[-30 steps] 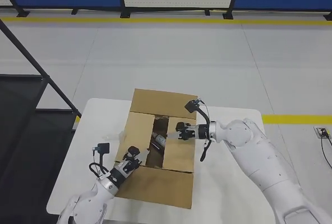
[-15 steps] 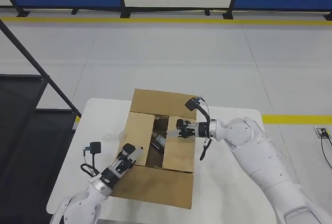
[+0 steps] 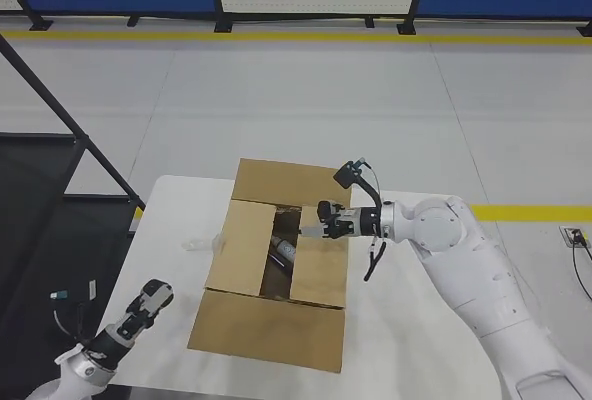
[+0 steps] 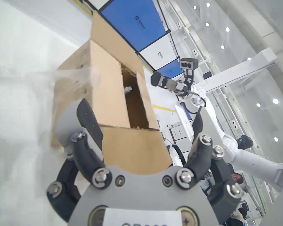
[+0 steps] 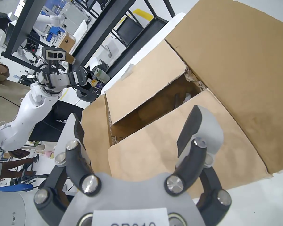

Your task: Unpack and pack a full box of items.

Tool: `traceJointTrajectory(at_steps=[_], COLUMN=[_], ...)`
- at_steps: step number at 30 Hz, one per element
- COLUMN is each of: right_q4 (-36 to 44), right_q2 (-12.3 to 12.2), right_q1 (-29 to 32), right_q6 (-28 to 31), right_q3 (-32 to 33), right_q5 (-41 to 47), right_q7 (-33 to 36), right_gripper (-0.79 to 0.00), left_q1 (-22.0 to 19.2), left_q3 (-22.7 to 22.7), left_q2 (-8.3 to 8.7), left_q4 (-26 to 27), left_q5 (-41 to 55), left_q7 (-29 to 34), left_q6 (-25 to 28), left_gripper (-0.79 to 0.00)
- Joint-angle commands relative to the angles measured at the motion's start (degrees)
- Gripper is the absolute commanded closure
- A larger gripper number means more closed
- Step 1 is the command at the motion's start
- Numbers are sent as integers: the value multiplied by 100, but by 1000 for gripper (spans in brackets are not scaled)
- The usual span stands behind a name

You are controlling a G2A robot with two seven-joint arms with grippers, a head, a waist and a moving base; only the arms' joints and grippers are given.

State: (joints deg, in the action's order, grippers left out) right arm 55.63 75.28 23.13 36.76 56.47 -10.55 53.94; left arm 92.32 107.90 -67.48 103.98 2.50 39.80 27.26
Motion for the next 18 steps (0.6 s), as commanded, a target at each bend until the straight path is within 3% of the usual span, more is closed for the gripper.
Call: traceJointTrajectory(at_steps=[1,10,18], right_q4=[35,-9,-84], right_q2=[-12,-90,-72], right_q1=[100,317,495], right_q6=[-175,-846,-1964], right_q3=[73,560,669], right_q5=[1,-376,-853], right_q7=[-341,-2057,-3220], right_gripper=[-785,-785,-785], left_q1=[78,9,-84], left_q3=[63,-81,-269], left_q2=[50,235,334], left_q4=[-144,-409,-427], left_q5=[238,966,1433], left_q7=[659,2709,3393], left_q6=[51,242,311], left_gripper=[-785,-785,-785])
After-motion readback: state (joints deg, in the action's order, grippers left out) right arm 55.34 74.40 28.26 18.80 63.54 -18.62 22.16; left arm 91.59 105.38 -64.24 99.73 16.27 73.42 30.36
